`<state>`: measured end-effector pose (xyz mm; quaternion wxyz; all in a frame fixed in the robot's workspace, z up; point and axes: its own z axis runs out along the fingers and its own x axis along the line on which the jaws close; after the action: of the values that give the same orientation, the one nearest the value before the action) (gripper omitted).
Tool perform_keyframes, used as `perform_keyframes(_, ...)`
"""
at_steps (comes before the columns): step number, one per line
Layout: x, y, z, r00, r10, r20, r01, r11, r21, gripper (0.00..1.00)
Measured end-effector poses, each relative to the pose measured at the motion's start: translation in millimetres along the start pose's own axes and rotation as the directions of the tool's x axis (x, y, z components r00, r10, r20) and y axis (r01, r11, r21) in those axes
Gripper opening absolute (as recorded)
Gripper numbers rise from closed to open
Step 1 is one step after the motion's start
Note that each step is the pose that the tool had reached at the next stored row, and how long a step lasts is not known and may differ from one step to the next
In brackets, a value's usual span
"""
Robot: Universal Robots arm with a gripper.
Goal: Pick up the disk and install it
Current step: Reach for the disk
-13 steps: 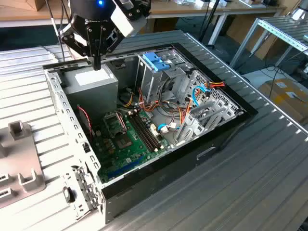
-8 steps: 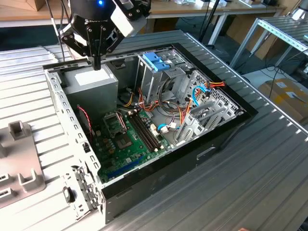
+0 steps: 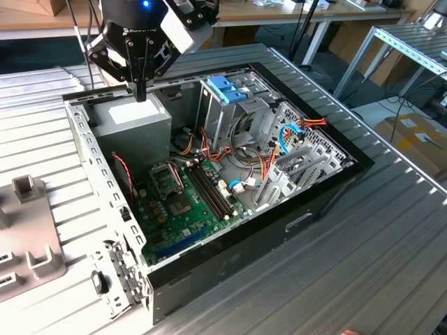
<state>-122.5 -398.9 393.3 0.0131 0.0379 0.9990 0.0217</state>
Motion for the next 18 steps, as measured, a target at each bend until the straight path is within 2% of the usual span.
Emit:
perform_keyframes(4,3.4,-0.3,0.0,1.0000,0.000,0.0000,0.000,1.0000,0.0000,0.11)
perform_keyframes(13,19.8,-1.5,-0.4,1.0000,0.000,0.0000,0.000,1.0000,-0.0001,0.11)
perform_keyframes(18,26.5,-2.1,-0.6,1.0000,0.000,0.0000,0.000,1.0000,-0.0001,0.11)
